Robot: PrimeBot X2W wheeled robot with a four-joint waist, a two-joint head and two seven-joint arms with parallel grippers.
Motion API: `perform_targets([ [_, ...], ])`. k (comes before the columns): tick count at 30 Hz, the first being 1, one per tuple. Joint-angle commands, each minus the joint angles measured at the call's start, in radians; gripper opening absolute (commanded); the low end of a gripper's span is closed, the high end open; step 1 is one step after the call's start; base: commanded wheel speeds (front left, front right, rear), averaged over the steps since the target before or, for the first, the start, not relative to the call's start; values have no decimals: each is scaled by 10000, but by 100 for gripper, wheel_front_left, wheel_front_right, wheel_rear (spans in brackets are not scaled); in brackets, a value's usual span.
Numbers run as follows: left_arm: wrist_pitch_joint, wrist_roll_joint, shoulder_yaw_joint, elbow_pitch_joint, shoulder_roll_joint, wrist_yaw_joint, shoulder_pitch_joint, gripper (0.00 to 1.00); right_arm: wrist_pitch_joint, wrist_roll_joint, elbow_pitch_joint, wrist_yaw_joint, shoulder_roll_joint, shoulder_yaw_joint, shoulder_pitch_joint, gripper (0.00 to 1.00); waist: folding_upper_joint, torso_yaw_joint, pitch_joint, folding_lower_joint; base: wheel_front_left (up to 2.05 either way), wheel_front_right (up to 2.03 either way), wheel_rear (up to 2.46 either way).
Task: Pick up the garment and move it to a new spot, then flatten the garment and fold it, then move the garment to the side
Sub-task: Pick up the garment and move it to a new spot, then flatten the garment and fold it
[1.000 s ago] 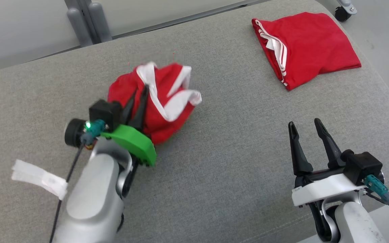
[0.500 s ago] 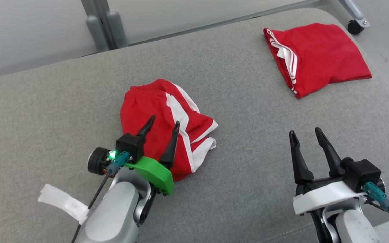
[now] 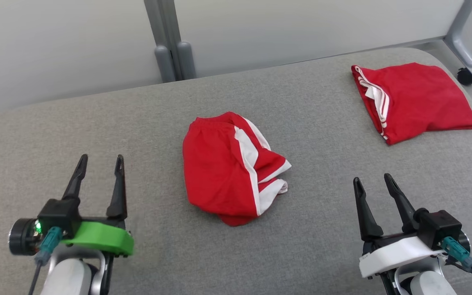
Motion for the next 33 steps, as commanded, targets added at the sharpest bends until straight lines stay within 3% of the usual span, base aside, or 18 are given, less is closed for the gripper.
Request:
perform_targets([
  [1,-24,155,243,-229,174,70,353,100,-28,-50,-32,-16,-43,-13,105,100,0,374,-259,0,0,0,0],
  [7,-23,135,1134,-1021,213,54,1462,100,-28,-61,-77,-16,-38,-20,215,100,0,674,-285,0,0,0,0],
  [17,-24,94,1989,-1248,-306,-333,2762,100,-28,-8,-20,-16,-153,-18,401,100,0,1150,-358,0,0,0,0],
  [33,-24,597,2767,-1125,-949,-1051,2825,100,-28,127,86,-16,-203,104,447,100,0,1371,-391,0,0,0,0],
])
